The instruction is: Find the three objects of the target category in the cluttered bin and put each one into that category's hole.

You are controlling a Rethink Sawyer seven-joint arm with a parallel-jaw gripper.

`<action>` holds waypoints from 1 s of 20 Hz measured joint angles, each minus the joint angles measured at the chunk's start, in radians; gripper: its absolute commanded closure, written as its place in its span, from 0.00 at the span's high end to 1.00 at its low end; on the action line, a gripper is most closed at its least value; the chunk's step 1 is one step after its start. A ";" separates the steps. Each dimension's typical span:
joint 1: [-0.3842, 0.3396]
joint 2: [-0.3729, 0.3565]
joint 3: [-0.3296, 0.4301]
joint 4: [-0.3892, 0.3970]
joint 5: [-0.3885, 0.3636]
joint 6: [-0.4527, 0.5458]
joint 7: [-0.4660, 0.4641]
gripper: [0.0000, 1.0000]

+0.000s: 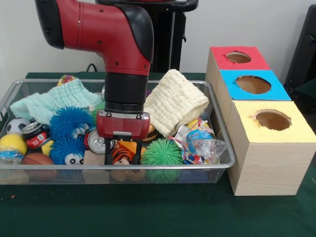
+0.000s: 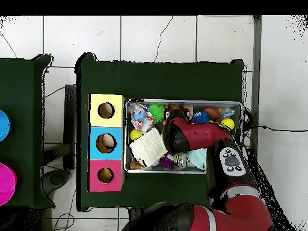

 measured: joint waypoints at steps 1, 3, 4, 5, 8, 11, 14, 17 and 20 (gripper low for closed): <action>0.001 -0.001 0.000 0.002 0.000 0.000 0.000 1.00; 0.002 -0.004 0.000 0.004 0.000 0.000 0.000 1.00; 0.004 -0.005 0.000 0.006 0.000 0.000 0.000 1.00; 0.005 -0.007 0.001 0.008 0.000 0.000 0.000 1.00; 0.004 -0.008 0.008 0.011 0.000 0.013 0.000 1.00; -0.001 -0.008 0.017 0.012 0.001 0.048 0.000 1.00; -0.003 -0.008 0.026 0.015 0.001 0.106 0.000 1.00; -0.001 -0.014 0.034 0.015 0.001 0.149 0.000 1.00; 0.007 -0.014 0.035 0.015 0.000 0.154 0.000 1.00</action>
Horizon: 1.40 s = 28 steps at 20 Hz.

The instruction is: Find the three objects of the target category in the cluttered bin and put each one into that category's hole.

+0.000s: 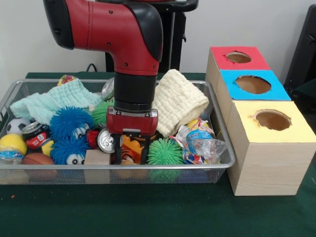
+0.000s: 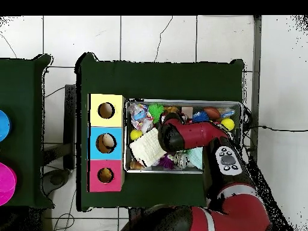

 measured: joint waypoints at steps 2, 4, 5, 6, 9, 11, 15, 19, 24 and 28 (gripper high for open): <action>0.005 0.002 -0.001 0.000 0.000 0.000 0.000 1.00; 0.014 0.008 -0.003 -0.004 0.000 0.000 0.000 1.00; 0.019 0.012 -0.004 -0.008 0.000 0.000 0.000 1.00; 0.022 0.015 -0.004 -0.013 0.000 0.000 0.000 1.00; 0.023 0.036 -0.003 -0.043 0.006 0.013 0.000 1.00; 0.021 0.046 -0.003 -0.060 0.011 0.030 0.000 1.00; 0.024 0.057 -0.002 -0.082 0.016 0.058 0.000 1.00; 0.028 0.060 -0.001 -0.099 0.016 0.090 0.000 0.00; 0.027 0.059 0.008 -0.110 0.016 0.125 0.000 0.00; 0.028 0.056 0.008 -0.110 0.016 0.131 0.000 0.00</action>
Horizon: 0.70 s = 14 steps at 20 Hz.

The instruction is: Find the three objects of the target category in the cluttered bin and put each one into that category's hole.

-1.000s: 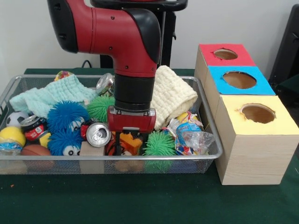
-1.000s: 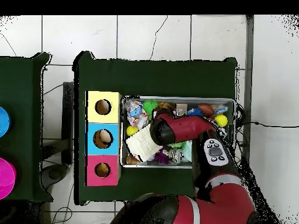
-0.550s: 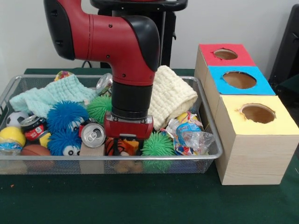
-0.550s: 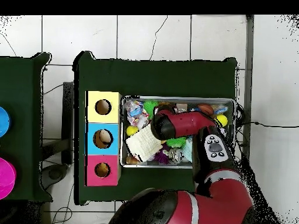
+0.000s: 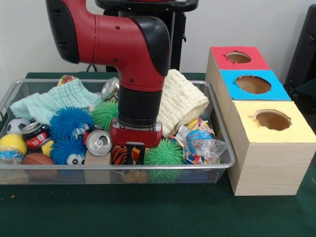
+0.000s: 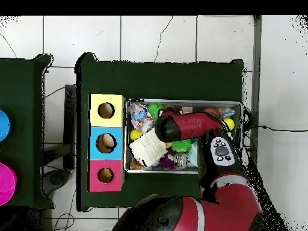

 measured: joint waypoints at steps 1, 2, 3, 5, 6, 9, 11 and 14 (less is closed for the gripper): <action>0.007 -0.004 -0.006 0.003 0.000 -0.001 0.000 0.00; 0.014 -0.008 -0.014 0.006 0.000 -0.002 0.000 0.00; 0.030 -0.013 -0.029 0.009 -0.001 -0.008 0.000 0.00; 0.067 -0.027 -0.065 0.019 0.000 -0.025 0.000 0.00; 0.093 -0.038 -0.089 0.025 -0.001 -0.038 0.000 0.00; 0.158 -0.078 -0.142 0.049 -0.004 -0.068 0.000 0.00; 0.209 -0.137 -0.172 0.081 -0.005 -0.084 0.000 0.00; 0.240 -0.219 -0.179 0.121 -0.001 -0.085 0.000 0.00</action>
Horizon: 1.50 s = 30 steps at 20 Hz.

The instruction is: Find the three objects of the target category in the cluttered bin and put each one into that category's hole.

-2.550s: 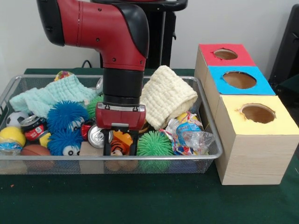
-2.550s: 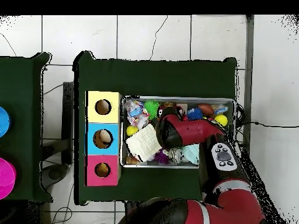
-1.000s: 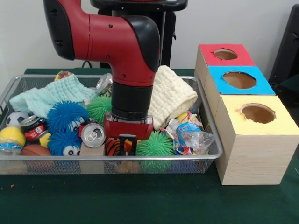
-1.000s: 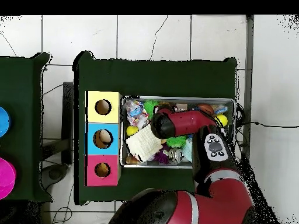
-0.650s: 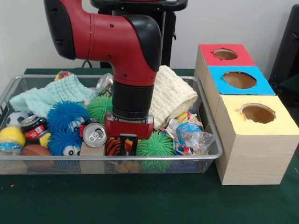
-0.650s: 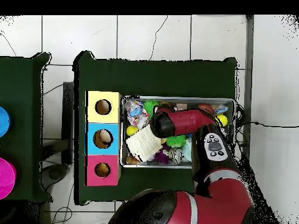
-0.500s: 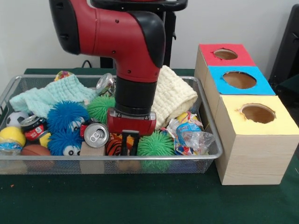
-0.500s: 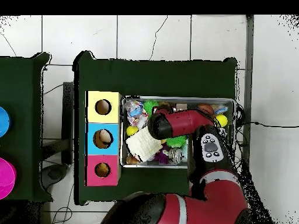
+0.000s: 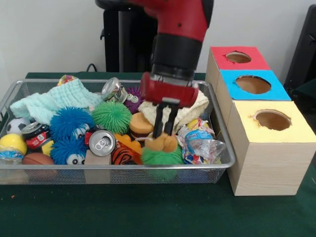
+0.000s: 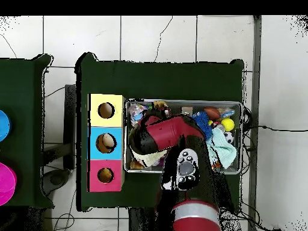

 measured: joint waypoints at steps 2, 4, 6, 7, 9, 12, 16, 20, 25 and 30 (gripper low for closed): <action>0.004 -0.047 0.000 0.021 0.008 0.000 0.000 0.00; 0.002 -0.095 -0.001 0.043 0.021 0.000 0.000 0.00; -0.002 -0.148 -0.001 0.067 0.041 0.004 0.000 0.00; -0.003 -0.163 -0.001 0.074 0.047 0.005 0.000 0.00; -0.005 -0.199 -0.002 0.094 0.063 0.013 0.000 0.00; -0.006 -0.246 -0.002 0.121 0.091 0.031 0.000 0.00; -0.013 -0.274 0.000 0.149 0.138 0.068 0.000 0.00; -0.031 -0.285 0.009 0.184 0.210 0.132 0.000 0.00; -0.029 -0.287 0.010 0.256 0.314 0.231 0.000 0.00; -0.022 -0.286 0.015 0.328 0.401 0.255 0.000 0.00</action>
